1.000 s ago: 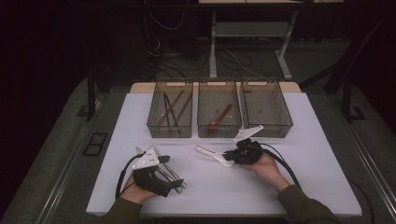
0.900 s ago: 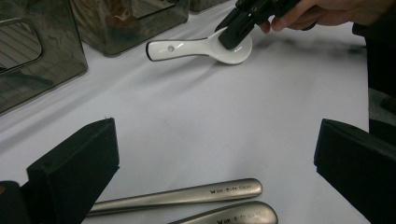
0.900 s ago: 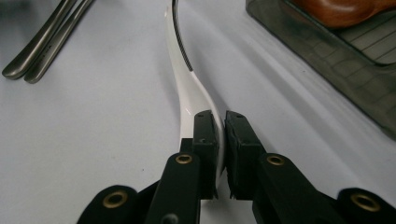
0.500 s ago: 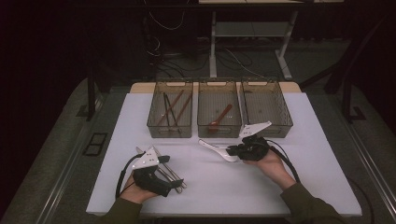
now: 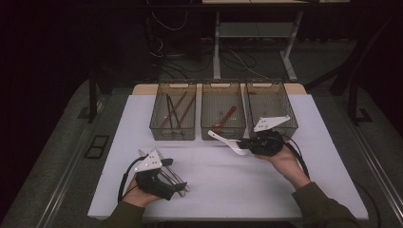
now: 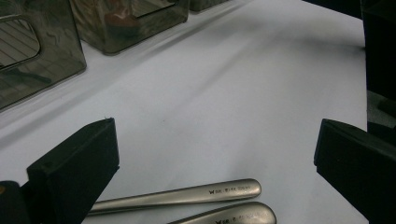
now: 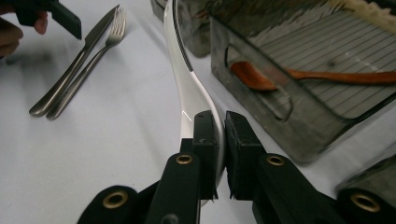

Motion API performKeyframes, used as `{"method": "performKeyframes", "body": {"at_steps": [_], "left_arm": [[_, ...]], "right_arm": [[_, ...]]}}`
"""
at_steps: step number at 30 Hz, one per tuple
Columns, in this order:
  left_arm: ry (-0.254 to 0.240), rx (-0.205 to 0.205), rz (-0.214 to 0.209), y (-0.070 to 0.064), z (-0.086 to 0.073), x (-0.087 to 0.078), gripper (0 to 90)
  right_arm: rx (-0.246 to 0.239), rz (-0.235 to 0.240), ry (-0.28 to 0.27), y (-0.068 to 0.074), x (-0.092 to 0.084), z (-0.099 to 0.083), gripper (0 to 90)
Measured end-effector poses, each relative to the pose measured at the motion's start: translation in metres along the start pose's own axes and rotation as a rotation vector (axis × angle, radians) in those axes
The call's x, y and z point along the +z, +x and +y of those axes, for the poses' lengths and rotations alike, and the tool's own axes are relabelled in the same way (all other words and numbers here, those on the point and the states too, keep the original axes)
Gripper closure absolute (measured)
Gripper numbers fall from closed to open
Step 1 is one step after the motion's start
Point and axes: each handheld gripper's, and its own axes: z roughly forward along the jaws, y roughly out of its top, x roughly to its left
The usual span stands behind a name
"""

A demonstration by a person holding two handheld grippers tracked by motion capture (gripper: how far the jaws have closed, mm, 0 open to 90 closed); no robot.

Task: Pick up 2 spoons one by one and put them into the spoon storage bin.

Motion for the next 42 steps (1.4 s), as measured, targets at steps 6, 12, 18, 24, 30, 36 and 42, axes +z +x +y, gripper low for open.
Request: {"method": "performKeyframes", "body": {"at_steps": [6,12,18,24,30,36,42], "left_arm": [[-0.004,-0.003,0.001,0.0,0.0,0.0,0.0],[-0.005,-0.002,0.003,0.001,0.0,0.0,0.0],[-0.006,-0.005,0.001,0.001,0.0,0.0,0.0],[-0.007,-0.008,-0.002,0.001,0.0,0.0,0.0],[-0.006,-0.01,-0.003,0.001,-0.001,0.001,0.0],[-0.009,-0.007,-0.006,0.001,-0.001,0.0,0.0],[-0.006,-0.008,-0.006,0.001,-0.001,0.0,0.0]], "right_arm": [[0.0,-0.028,-0.026,-0.008,-0.007,0.01,83.3],[-0.001,-0.067,-0.045,-0.019,-0.01,0.025,83.3],[-0.001,-0.113,-0.03,-0.032,-0.004,0.042,83.3],[0.013,-0.147,0.003,-0.048,0.011,0.053,83.3],[0.025,-0.168,0.045,-0.061,0.031,0.058,83.3],[0.048,-0.166,0.089,-0.069,0.049,0.057,83.2],[0.039,-0.173,0.117,-0.071,0.056,0.056,83.1]]}}
